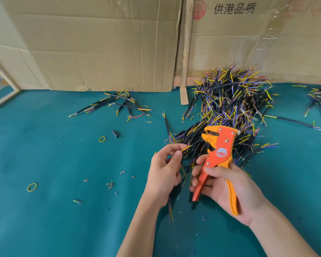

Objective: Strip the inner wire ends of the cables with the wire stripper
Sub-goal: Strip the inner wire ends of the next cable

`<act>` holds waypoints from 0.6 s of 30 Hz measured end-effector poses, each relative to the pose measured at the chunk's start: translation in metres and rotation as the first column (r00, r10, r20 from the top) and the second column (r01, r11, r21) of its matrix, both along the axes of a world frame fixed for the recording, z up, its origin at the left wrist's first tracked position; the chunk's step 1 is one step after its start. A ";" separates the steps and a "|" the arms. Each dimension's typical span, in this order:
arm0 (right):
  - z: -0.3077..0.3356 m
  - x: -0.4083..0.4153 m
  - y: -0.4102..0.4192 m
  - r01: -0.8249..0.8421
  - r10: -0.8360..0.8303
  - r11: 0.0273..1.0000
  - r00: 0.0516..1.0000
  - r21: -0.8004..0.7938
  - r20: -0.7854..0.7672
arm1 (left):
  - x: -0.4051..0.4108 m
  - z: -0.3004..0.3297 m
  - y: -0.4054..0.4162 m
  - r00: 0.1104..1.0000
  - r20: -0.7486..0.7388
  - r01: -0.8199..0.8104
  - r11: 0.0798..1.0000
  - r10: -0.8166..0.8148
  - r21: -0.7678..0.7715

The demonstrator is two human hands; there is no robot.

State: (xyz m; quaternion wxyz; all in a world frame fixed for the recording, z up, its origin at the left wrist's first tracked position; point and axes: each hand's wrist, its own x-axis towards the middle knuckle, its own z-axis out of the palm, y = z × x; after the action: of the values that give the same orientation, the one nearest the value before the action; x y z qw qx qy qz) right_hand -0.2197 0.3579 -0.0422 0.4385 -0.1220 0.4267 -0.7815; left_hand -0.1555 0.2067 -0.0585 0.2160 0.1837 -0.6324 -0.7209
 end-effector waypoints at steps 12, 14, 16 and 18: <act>-0.001 -0.008 0.007 0.124 -0.123 0.992 0.978 -0.002 -0.169 | -0.004 -0.007 0.010 0.995 0.099 0.044 0.924 -0.007 -0.381; -0.001 -0.006 0.006 0.135 -0.133 0.991 0.974 -0.002 -0.184 | -0.004 -0.008 0.010 0.993 0.120 0.033 0.926 0.013 -0.376; -0.001 -0.005 0.006 0.150 -0.146 0.989 0.969 0.000 -0.201 | -0.006 -0.008 0.009 0.989 0.142 0.019 0.927 0.037 -0.375; -0.001 -0.005 0.006 0.164 -0.155 0.986 0.961 0.020 -0.230 | -0.007 -0.007 0.010 0.987 0.152 0.002 0.933 0.056 -0.360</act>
State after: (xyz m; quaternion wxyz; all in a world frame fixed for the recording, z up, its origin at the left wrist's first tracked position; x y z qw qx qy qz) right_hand -0.2245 0.3643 -0.0428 0.3246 -0.1677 0.4977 -0.7867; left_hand -0.1627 0.2167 -0.0650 0.2043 0.2072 -0.7659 -0.5733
